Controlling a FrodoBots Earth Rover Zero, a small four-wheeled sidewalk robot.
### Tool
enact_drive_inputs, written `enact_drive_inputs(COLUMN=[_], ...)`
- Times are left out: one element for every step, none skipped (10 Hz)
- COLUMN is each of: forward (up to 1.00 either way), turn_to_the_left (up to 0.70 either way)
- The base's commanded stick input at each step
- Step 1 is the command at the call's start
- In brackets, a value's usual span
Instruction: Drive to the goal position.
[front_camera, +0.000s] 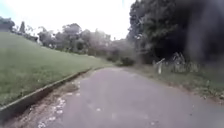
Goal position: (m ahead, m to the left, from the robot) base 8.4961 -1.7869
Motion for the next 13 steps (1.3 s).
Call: enact_drive_inputs(forward=[1.00, 1.00, 1.00, 1.00, 1.00, 1.00, 1.00, 1.00, 1.00, 1.00, 1.00, 1.00, 1.00], turn_to_the_left=[0.00, 0.00, 0.00, 0.00, 0.00, -0.15, -0.40, -0.40, -0.40, -0.20, -0.06, 0.00, 0.00])
